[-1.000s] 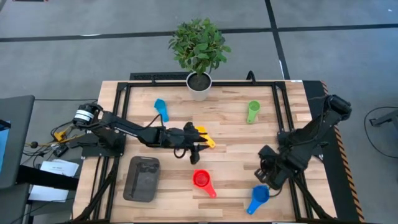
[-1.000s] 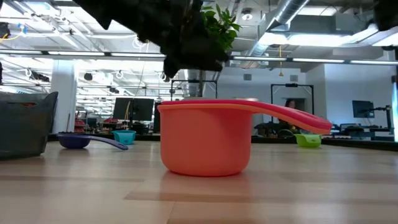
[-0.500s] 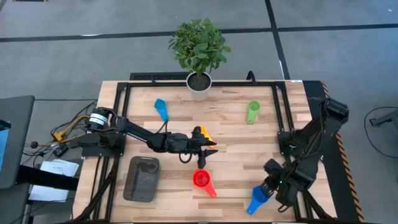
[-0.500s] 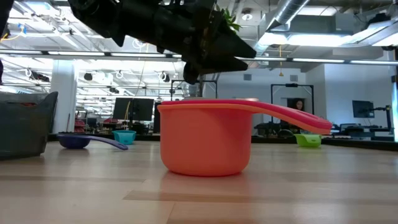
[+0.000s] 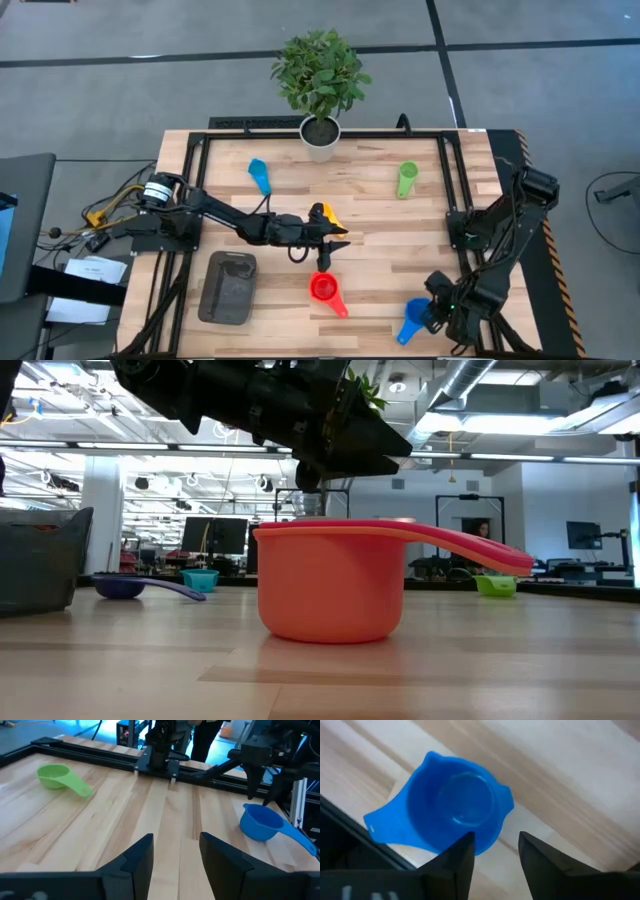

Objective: Nest measuring cups in basket
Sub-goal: Stack the blue measuring cup on top of the red measuring cup, then stack the yellow measuring cup on top of the blue measuring cup

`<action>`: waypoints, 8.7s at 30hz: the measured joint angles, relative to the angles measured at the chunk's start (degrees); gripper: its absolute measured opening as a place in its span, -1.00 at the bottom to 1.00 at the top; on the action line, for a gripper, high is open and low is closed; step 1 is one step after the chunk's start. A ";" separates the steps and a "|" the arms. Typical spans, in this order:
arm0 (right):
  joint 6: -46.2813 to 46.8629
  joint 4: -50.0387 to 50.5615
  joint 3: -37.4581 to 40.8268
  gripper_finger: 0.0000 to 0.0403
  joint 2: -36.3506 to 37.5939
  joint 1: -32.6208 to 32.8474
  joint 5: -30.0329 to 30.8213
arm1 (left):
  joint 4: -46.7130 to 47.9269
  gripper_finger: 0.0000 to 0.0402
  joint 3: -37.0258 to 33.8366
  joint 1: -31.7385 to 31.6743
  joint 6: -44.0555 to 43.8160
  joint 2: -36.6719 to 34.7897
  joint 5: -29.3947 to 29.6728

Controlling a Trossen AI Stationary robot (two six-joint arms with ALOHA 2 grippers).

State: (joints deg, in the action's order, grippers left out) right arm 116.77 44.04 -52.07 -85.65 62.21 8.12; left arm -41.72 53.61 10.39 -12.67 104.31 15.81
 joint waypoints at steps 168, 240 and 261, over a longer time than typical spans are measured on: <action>-80.21 -27.47 -11.76 -0.89 -16.70 -36.51 -12.58 | 40.29 -0.69 -0.48 20.12 -15.50 -7.47 -6.52; -80.58 -35.60 -11.63 -0.92 -22.04 -38.38 -17.31 | 18.03 -0.70 0.66 13.60 -11.99 2.75 -13.35; -82.35 -33.62 -11.69 -0.89 -18.52 -39.23 -17.27 | 20.08 -0.70 0.65 13.55 -11.53 2.19 -14.53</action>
State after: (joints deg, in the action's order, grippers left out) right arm 34.42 10.42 -63.77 -104.16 22.98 -9.15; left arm -21.64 54.26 23.94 -24.21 106.50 1.28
